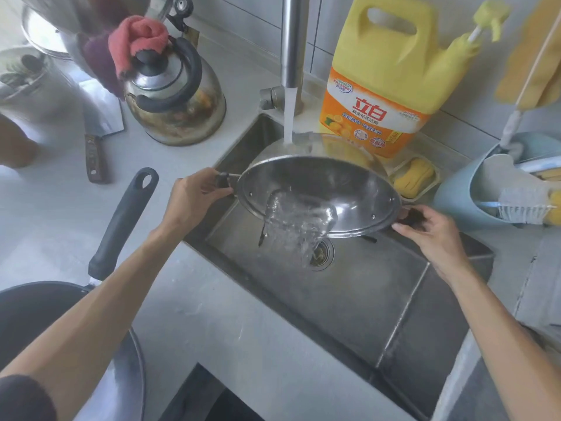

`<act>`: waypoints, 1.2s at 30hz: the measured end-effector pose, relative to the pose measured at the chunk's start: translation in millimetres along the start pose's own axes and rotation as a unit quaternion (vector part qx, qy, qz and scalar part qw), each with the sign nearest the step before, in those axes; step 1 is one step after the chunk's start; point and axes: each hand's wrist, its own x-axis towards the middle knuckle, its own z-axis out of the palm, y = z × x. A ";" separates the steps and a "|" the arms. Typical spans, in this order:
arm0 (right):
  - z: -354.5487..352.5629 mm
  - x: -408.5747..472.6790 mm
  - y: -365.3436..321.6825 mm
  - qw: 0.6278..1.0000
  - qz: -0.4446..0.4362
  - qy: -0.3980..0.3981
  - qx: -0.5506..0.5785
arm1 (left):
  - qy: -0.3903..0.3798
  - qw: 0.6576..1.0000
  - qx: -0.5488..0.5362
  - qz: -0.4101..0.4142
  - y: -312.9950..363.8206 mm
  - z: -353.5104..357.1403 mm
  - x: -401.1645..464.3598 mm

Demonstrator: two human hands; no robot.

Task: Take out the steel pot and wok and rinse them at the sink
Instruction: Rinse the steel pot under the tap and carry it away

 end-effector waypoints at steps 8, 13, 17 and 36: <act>0.9 4.7 -1.0 0.999 -0.042 0.004 0.025 | -0.032 0.998 0.021 -0.043 0.8 9.0 -1.2; 2.2 1.6 1.0 0.992 -0.097 0.008 -0.076 | -0.100 0.987 -0.089 -0.095 -12.2 8.8 -0.8; 4.1 -4.3 9.5 0.967 -0.178 0.046 -0.176 | -0.127 0.975 -0.158 -0.090 -19.3 7.5 -9.1; 21.2 -4.8 18.2 1.000 -0.017 0.004 0.002 | -0.052 0.965 -0.244 -0.079 -4.2 2.3 -18.4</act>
